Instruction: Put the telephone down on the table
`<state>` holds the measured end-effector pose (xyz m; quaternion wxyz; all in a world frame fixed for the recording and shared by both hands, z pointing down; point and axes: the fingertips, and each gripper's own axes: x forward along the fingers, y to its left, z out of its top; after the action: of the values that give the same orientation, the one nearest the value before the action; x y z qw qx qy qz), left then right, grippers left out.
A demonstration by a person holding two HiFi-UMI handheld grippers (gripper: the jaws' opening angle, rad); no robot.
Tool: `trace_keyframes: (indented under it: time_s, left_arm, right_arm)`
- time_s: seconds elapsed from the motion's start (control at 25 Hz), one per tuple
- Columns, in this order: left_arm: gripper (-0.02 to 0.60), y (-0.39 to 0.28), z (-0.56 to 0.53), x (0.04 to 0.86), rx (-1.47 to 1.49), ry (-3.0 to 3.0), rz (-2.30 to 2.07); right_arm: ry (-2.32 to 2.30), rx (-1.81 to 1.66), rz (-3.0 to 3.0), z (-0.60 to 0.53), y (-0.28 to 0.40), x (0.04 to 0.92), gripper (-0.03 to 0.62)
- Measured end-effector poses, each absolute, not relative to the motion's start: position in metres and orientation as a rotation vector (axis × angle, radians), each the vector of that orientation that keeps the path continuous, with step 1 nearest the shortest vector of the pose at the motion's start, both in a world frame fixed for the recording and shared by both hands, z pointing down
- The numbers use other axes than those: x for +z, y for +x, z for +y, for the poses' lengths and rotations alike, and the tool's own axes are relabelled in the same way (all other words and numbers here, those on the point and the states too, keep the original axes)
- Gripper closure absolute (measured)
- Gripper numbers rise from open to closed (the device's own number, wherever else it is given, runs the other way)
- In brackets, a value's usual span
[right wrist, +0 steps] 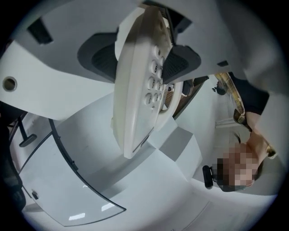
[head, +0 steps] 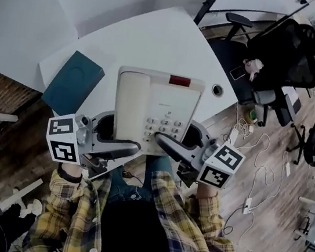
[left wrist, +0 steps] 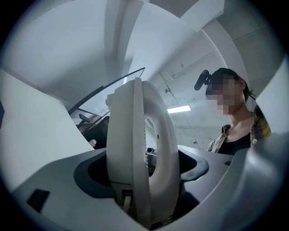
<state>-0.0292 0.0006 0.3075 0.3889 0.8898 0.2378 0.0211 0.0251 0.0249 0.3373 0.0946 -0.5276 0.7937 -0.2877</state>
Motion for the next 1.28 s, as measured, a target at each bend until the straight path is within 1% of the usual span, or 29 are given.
trace_keyframes:
  time_s: [0.24,0.56,0.92,1.28]
  left_arm:
    - [0.184,0.022,-0.025,0.305,-0.030,2.277,0.397]
    - [0.184,0.060,-0.046,0.292,-0.140,2.332,0.118]
    - [0.184,0.062,-0.051,0.283,-0.212,2.345,-0.039]
    - [0.184,0.053,-0.063,0.283,-0.214,2.370,-0.055]
  right_arm:
    - [-1.370,-0.901,2.509,-0.009,0.080,0.334,0.313]
    - [-1.069,-0.905,2.711,-0.045,0.120,0.322,0.313]
    - [-0.891,-0.899,2.818,-0.060,0.122,0.312,0.313]
    - [-0.878,-0.898,2.837,-0.073,0.112,0.312,0.313]
